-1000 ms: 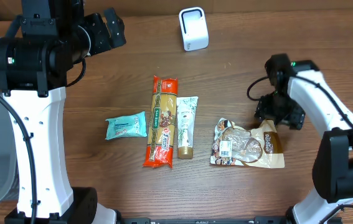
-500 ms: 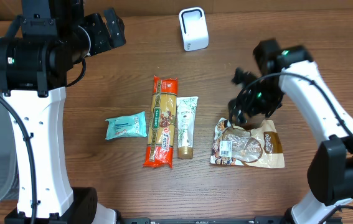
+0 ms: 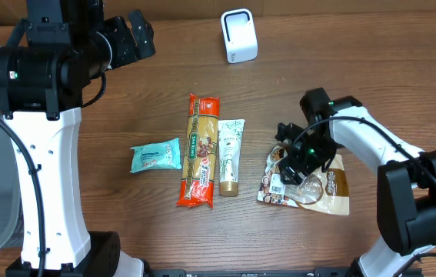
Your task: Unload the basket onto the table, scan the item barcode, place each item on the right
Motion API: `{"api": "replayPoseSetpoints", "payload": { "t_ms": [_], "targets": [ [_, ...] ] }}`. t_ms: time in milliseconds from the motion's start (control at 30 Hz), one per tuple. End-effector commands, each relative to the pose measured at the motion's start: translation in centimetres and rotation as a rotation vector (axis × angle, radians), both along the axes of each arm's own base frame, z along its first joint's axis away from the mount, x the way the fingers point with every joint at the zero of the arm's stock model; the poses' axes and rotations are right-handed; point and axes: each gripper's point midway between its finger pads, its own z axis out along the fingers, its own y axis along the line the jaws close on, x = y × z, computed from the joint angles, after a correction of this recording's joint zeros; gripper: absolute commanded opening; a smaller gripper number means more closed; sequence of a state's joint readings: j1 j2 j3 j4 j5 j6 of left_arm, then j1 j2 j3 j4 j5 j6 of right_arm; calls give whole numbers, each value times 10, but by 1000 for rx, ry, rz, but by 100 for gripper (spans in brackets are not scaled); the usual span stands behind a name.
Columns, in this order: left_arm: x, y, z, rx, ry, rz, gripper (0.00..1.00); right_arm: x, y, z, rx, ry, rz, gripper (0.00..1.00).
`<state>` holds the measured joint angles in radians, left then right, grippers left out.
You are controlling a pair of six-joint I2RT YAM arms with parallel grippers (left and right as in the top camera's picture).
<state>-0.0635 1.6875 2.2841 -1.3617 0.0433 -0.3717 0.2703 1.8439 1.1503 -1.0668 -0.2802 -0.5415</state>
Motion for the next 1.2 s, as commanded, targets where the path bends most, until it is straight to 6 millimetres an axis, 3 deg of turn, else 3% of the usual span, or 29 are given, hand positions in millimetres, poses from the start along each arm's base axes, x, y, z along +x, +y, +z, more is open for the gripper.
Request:
{"api": "replayPoseSetpoints", "payload": {
  "t_ms": [0, 33, 133, 200, 333, 500, 600, 700, 833, 933, 1000, 1033, 1167],
  "targets": [
    [3, 3, 0, -6, -2, 22, 100, -7, -5, -9, 2, 10, -1, 68],
    [3, 3, 0, -6, -2, 22, 100, -7, -4, -10, 5, 12, -7, 54],
    [3, 2, 0, -6, -2, 22, 100, -10, 6, -7, 64, 28, -17, 26],
    [3, 2, 0, -6, -2, 22, 100, -11, 16, -2, 130, 44, -26, 15],
    [3, 3, 0, -6, -2, 22, 100, -9, 34, 7, 228, 79, -109, 4],
    [3, 3, 0, -6, -2, 22, 100, 15, 30, 6, 207, 98, -380, 4],
    [3, 2, 0, -6, -2, 22, 100, 43, 18, 6, 189, 156, -758, 4],
    [3, 3, 0, -6, -2, 22, 100, 56, 7, 6, 195, 164, -881, 4],
    [3, 3, 0, -6, -2, 22, 100, 62, -4, 2, 165, 122, -894, 35],
    [3, 3, 0, -6, -2, 22, 100, 62, -4, -1, 169, 109, -887, 42],
    [3, 2, 0, -6, -2, 22, 100, 60, 0, -3, 206, 120, -875, 63],
    [3, 2, 0, -6, -2, 22, 100, 57, 3, -4, 234, 124, -851, 67],
    [3, 2, 0, -6, -2, 22, 100, 43, 1, -15, 269, 144, -815, 68]
  ]
}}
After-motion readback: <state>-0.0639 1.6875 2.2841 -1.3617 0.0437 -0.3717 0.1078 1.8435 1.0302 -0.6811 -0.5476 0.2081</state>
